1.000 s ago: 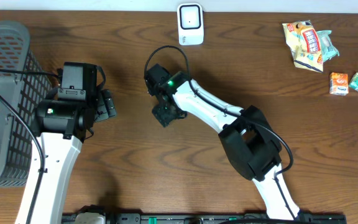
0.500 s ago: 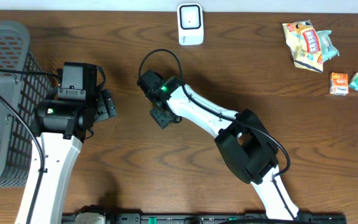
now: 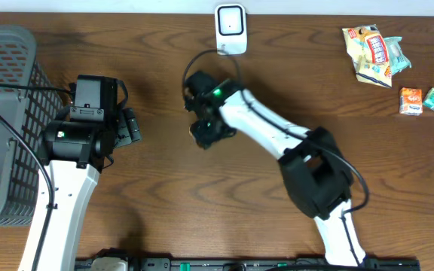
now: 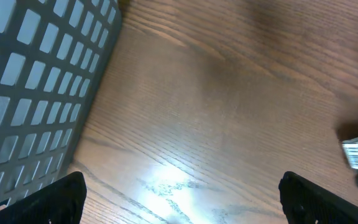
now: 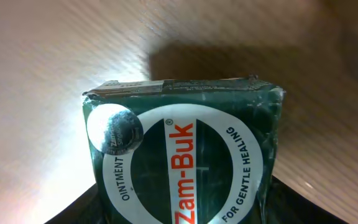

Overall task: Scan the item barcode
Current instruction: 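Lift the Zam-Buk tin toward the scanner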

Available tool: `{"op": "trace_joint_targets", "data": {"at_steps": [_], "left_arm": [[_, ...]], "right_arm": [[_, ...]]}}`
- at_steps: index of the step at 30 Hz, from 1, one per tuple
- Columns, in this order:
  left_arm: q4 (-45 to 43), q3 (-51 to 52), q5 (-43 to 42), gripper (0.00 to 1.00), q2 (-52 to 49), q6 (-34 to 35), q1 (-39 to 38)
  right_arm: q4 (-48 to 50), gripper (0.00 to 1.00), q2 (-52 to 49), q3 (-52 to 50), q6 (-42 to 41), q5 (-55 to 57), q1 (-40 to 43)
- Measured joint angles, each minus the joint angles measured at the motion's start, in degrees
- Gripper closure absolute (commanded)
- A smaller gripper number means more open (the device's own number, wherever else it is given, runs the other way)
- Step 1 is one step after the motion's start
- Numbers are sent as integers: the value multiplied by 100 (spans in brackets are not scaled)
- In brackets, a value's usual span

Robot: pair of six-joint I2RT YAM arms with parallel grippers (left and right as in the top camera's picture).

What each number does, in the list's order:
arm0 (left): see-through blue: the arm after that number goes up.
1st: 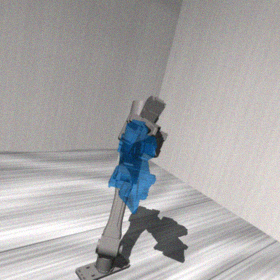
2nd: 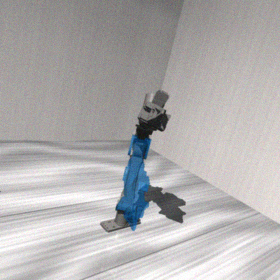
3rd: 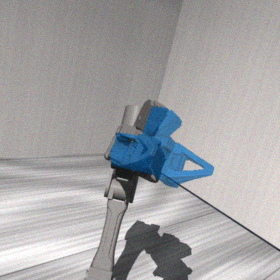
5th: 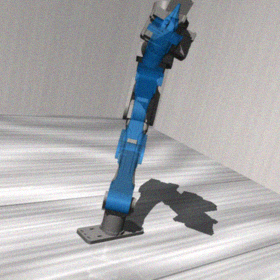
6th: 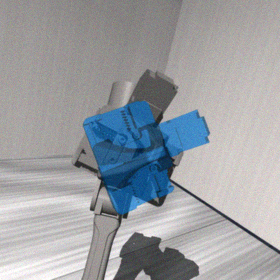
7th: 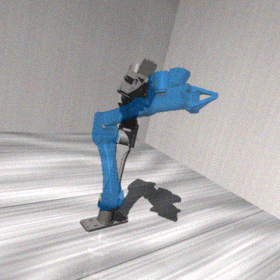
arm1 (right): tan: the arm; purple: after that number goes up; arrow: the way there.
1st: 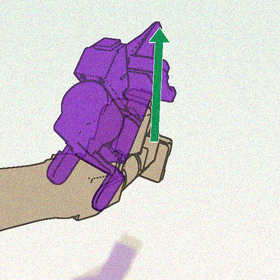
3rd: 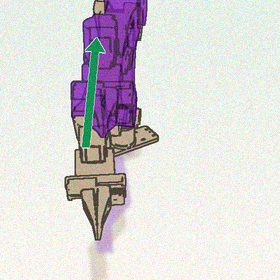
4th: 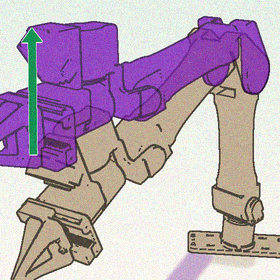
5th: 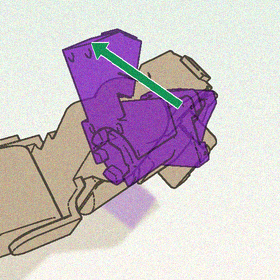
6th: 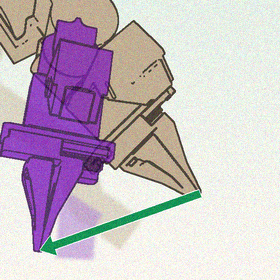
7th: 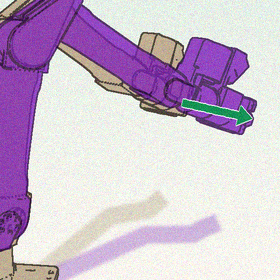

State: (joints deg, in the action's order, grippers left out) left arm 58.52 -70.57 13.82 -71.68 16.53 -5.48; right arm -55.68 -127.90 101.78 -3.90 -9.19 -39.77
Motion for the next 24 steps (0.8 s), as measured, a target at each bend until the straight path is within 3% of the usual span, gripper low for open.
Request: {"op": "trace_joint_targets", "data": {"at_steps": [13,24], "left_arm": [[0,0,0,2,0,0,0],[0,0,0,2,0,0,0]], "right_arm": [[-562,44,531,0,1340,-4625,1447],[-828,48,531,0,2345,-6513,1864]]}}
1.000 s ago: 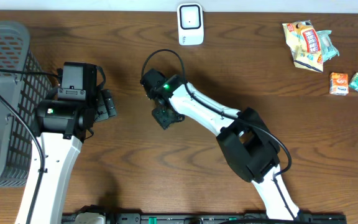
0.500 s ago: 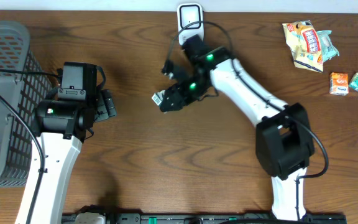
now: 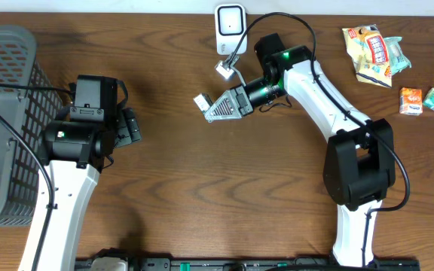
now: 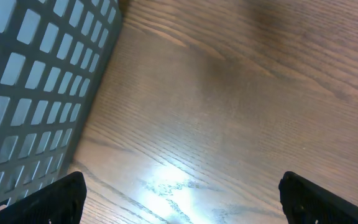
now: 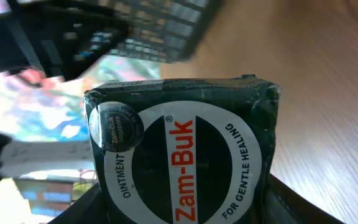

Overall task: Scan the item barcode
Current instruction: 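Lift the Zam-Buk tin toward the scanner, then hold the Zam-Buk tin up beside the scanner with the right gripper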

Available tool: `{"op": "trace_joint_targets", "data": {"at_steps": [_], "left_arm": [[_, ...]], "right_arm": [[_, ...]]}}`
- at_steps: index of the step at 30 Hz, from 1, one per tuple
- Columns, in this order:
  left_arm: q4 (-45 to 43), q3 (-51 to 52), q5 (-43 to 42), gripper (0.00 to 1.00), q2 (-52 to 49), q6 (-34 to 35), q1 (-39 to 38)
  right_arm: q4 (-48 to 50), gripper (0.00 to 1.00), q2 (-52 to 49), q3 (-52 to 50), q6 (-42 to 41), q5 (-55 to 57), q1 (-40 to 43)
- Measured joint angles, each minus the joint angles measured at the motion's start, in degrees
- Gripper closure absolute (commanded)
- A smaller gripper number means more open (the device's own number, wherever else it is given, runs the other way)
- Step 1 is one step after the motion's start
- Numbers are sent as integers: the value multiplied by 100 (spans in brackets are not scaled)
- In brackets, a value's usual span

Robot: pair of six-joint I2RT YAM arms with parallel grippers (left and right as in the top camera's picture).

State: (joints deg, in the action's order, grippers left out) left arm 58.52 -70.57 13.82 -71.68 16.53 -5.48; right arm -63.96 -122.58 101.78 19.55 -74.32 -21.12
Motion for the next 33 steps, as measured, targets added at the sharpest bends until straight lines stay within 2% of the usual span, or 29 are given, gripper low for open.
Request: {"op": "trace_joint_targets", "data": {"at_steps": [13,19,25,33], "left_arm": [[0,0,0,2,0,0,0],[2,0,0,2,0,0,0],[2,0,0,2,0,0,0],[0,0,0,2,0,0,0]], "right_arm": [[1419,49,0,-13,411,-535,44],[2433,51,0,-17,-208,-13,136],[2546,51,31,-17,-708,380,439],[2503,48,354,-17,-863,577,846]]}}
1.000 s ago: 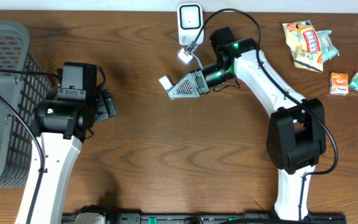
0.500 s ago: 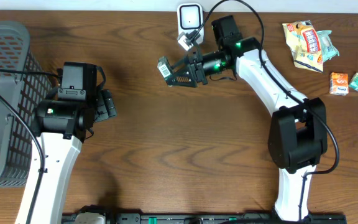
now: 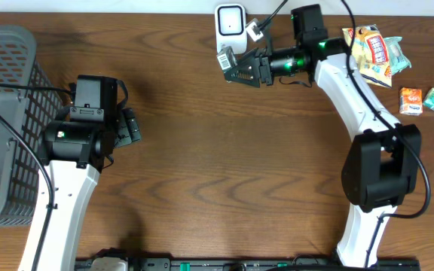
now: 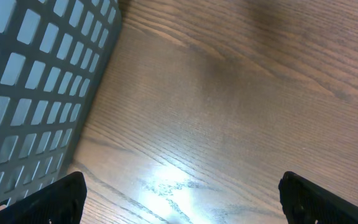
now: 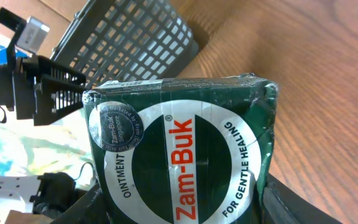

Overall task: Scan the item barcode
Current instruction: 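Hold the Zam-Buk tin up beside the scanner with the right gripper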

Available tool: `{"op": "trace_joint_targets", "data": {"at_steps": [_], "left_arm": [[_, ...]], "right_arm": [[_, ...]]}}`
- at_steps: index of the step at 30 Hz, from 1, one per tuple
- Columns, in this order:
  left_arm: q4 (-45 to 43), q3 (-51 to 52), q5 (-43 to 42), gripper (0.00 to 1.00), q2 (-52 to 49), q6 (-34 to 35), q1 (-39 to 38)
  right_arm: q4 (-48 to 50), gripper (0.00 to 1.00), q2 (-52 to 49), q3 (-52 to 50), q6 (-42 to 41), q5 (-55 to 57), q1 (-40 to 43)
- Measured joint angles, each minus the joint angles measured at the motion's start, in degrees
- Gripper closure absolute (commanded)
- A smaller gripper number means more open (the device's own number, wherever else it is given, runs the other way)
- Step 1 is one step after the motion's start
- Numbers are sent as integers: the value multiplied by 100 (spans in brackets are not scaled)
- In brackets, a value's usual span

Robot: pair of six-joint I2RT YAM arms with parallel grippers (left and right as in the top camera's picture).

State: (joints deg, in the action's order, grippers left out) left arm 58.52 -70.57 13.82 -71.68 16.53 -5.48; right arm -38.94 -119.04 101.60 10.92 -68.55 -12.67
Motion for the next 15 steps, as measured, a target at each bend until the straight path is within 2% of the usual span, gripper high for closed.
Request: {"op": "trace_joint_targets", "data": {"at_steps": [15], "left_arm": [[0,0,0,2,0,0,0]], "right_arm": [[7,45,39,0,-17,280,116]]}}
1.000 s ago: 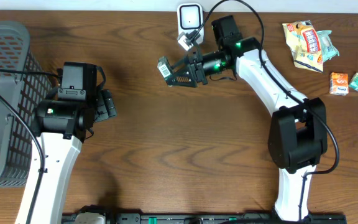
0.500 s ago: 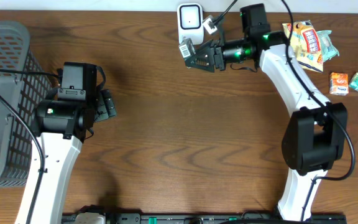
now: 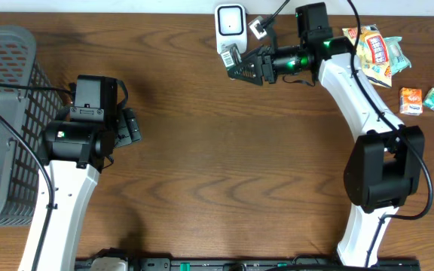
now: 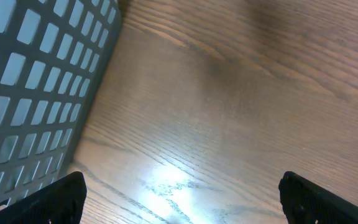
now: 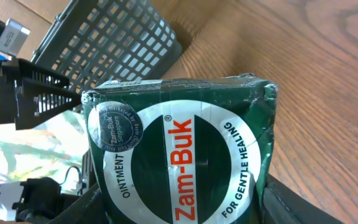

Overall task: Scan the item barcode
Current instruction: 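Hold the Zam-Buk tin up beside the scanner with the right gripper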

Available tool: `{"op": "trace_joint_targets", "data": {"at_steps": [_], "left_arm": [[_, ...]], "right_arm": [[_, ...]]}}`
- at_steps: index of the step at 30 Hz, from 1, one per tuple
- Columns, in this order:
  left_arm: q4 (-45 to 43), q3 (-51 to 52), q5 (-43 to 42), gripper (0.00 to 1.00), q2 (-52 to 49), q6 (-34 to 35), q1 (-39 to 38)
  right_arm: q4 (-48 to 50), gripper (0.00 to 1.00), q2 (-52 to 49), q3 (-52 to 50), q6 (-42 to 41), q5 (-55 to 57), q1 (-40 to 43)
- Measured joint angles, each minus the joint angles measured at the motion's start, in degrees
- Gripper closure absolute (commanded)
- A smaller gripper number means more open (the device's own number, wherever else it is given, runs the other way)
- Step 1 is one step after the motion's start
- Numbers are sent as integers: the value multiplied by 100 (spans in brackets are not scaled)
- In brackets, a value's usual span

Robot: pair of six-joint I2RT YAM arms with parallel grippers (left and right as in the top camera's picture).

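Observation:
My right gripper [image 3: 241, 66] is shut on a dark green Zam-Buk ointment box [image 5: 182, 155], held off the table at the back. A pale end of the box [image 3: 230, 56] sits just below the white barcode scanner [image 3: 230, 28], which stands at the table's far edge. In the right wrist view the box fills the frame between the fingers [image 5: 291, 202]. My left gripper [image 4: 179, 199] hangs open over bare wood beside the basket, far from the box.
A grey mesh basket [image 3: 2, 120] stands at the left edge, also seen as the basket [image 4: 36, 87] in the left wrist view. Snack packets [image 3: 374, 54] and two small boxes [image 3: 426, 102] lie at the back right.
The right gripper and the Zam-Buk box have shifted slightly to the right and up, still right under the scanner. The left arm is where it was.
My right gripper first held the Zam-Buk box low over the table's middle left. It then held it higher, left of and below the scanner. After that the box was just under the scanner, where it stays. The left gripper stayed open throughout.

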State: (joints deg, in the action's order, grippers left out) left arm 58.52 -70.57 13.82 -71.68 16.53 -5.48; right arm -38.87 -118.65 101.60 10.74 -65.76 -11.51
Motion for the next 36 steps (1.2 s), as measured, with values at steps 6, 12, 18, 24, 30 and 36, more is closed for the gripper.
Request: {"op": "trace_joint_targets", "data": {"at_steps": [6,12,18,24,30,36], "left_arm": [[0,0,0,2,0,0,0],[2,0,0,2,0,0,0],[0,0,0,2,0,0,0],[0,0,0,2,0,0,0],[0,0,0,2,0,0,0],[0,0,0,2,0,0,0]], "right_arm": [[-184,45,0,0,-2,-24,184],[-286,44,0,0,-15,-24,232],[-299,45,0,0,-15,-22,229],[-503,45,0,0,-22,219,227],[-721,45,0,0,-22,1005,61],[-861,50,0,0,-24,2199,-428]]}}
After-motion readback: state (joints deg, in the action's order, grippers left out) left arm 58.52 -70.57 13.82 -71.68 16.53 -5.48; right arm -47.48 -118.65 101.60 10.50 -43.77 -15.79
